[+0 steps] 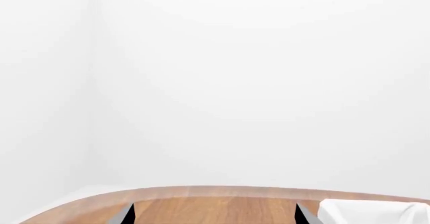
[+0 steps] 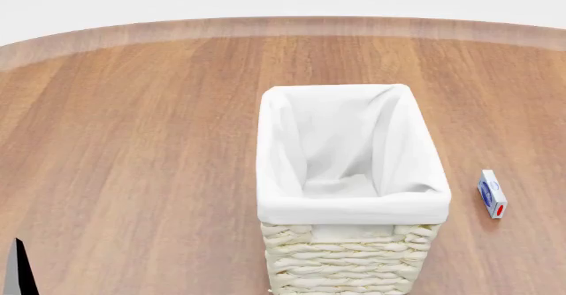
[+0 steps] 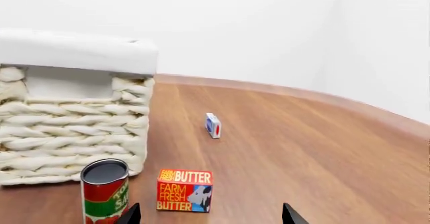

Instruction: Pick up the alphabet soup and put it in the basket.

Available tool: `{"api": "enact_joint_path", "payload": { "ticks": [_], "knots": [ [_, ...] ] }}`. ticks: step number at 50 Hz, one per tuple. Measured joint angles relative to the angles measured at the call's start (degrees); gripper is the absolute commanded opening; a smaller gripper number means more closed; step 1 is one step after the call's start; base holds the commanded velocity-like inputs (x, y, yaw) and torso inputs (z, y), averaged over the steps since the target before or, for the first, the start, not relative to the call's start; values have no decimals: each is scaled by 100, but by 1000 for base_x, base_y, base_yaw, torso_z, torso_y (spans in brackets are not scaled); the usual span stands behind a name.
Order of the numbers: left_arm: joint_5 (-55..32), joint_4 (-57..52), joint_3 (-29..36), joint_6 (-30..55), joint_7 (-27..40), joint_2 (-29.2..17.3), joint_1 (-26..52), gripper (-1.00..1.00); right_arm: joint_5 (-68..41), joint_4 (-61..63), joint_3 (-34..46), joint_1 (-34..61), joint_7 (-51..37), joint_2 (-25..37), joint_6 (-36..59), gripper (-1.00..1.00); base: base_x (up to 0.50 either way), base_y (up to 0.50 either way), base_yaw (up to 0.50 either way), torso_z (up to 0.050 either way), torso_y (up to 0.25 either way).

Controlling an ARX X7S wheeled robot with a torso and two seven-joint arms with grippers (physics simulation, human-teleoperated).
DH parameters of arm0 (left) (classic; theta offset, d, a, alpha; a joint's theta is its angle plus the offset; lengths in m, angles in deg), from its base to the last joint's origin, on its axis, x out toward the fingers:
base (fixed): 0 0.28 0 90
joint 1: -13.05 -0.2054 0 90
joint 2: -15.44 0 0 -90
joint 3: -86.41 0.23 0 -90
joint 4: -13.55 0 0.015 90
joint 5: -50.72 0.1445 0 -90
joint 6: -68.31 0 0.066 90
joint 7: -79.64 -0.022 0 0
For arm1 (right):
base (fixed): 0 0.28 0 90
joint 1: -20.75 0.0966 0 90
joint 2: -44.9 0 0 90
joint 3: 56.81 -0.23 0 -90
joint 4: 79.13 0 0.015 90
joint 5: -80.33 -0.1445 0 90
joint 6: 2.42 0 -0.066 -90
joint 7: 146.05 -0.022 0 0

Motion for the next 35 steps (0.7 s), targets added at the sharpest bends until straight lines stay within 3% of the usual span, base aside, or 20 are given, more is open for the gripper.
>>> {"api": "enact_joint_path", "payload": {
  "ticks": [35],
  "knots": [
    [-40,-1,58,-3,122,-98,21,100,-530,-1167,-225,0,886,-753,-376,100,0,0,0,0,0]
  ]
}}
